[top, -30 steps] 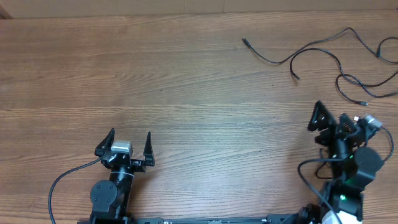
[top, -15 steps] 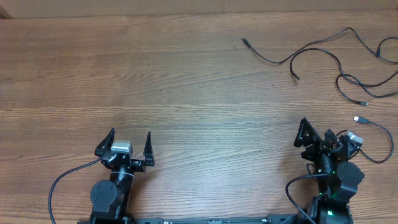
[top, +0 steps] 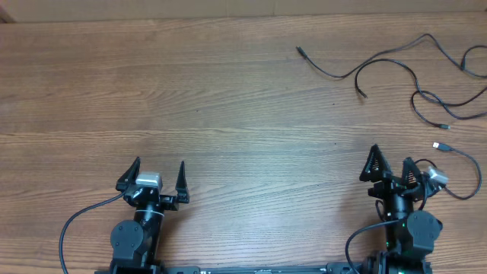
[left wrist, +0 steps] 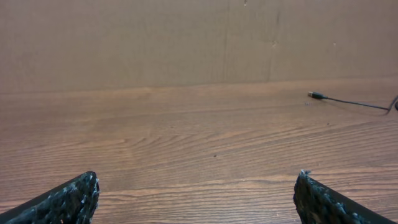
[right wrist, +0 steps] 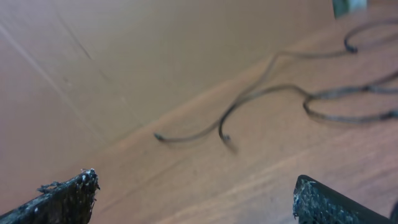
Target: Untangle cables
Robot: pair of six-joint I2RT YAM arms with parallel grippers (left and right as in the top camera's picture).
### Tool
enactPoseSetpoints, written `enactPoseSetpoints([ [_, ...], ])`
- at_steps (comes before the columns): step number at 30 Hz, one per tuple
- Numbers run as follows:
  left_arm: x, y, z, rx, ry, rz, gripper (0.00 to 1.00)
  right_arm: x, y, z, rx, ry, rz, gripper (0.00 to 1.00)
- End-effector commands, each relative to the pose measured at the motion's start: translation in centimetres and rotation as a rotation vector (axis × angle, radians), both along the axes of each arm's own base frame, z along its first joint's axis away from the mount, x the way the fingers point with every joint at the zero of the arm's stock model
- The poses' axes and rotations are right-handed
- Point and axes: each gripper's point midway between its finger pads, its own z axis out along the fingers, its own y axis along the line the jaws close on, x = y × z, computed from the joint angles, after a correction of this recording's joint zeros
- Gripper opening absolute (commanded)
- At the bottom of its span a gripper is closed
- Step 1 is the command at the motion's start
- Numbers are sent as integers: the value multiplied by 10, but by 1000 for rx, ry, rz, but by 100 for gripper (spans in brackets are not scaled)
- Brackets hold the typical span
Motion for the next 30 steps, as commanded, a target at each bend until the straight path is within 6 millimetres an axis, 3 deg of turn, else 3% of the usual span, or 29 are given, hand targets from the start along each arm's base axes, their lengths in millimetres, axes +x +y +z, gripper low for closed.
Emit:
enactPoseSetpoints([
  [1, 0, 3, 0, -13, -4, 15, 100, -2, 0, 8, -54, -43, -6, 100],
  [11, 0, 3, 0, -13, -4, 15, 100, -3, 0, 10, -118, -43, -2, 100],
  [16, 0, 3, 0, -13, -4, 15, 99, -2, 7, 10, -209, -36, 31, 100],
  [30, 0, 3, 0, -13, -4, 15, 99, -1, 19, 9, -247, -32, 64, 100],
])
